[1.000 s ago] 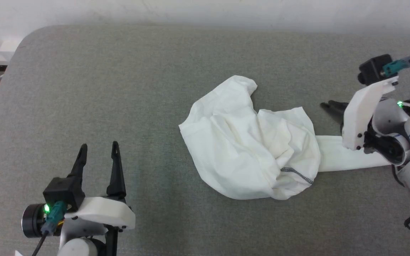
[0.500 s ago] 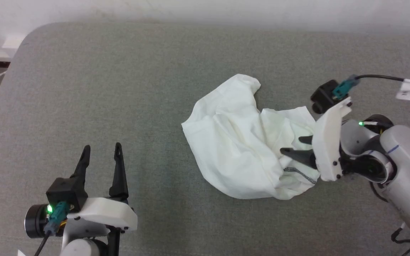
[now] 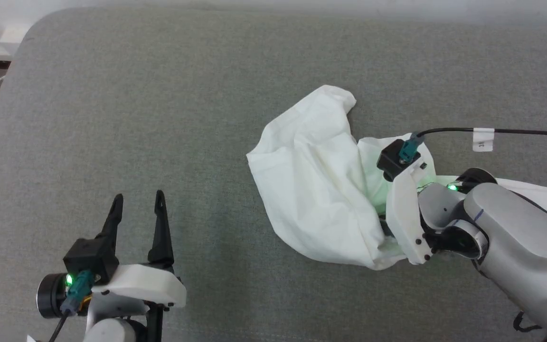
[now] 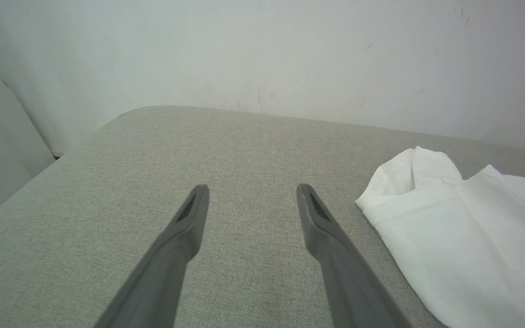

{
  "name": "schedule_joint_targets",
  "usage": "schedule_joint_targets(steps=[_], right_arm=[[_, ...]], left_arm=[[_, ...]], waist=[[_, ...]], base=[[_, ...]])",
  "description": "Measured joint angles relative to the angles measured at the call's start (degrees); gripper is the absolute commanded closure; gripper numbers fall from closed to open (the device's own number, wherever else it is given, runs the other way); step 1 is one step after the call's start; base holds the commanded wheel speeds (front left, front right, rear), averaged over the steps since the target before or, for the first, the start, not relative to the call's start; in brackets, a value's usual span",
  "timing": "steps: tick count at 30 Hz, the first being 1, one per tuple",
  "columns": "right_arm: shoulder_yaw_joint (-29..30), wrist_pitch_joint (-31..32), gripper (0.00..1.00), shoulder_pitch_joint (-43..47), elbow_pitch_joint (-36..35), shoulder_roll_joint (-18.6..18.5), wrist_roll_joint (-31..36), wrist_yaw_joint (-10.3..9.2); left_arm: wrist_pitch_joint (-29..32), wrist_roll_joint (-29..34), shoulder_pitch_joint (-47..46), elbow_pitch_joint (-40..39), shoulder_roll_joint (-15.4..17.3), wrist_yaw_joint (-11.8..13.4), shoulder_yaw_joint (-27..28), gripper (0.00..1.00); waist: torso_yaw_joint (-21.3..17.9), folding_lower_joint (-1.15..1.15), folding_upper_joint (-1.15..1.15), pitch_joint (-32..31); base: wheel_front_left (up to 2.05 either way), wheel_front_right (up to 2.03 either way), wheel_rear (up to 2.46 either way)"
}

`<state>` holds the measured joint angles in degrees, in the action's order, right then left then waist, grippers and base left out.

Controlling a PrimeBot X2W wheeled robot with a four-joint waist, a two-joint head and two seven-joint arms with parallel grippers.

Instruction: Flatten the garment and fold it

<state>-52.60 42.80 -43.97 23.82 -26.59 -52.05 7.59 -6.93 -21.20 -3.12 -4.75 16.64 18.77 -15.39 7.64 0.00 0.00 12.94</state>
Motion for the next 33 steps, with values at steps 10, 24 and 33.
schedule_joint_targets(steps=[10, 24, 33], right_arm=[[3.2, -9.6, 1.00, -3.7, 4.9, 0.1, -0.3, 0.01], [24.8, -24.4, 1.00, -6.5, 32.8, -2.4, 10.9, 0.02], [34.3, -42.6, 0.00, -2.5, 47.1, 0.0, 15.8, 0.02]], left_arm=[[-0.2, -0.1, 0.0, 0.7, 0.2, 0.0, 0.1, 0.00], [-0.1, -0.3, 0.0, 0.0, 0.4, 0.5, -0.4, 0.00], [0.1, -0.5, 0.2, 0.0, 1.2, 1.0, 0.0, 0.00]], waist=[[-0.6, 0.00, 0.00, -0.7], [-1.3, 0.00, 0.00, -1.2], [-2.1, 0.00, 0.00, -2.0]], base=[[0.00, 0.00, 0.00], [0.00, 0.00, 0.00], [0.00, 0.00, 0.00]])
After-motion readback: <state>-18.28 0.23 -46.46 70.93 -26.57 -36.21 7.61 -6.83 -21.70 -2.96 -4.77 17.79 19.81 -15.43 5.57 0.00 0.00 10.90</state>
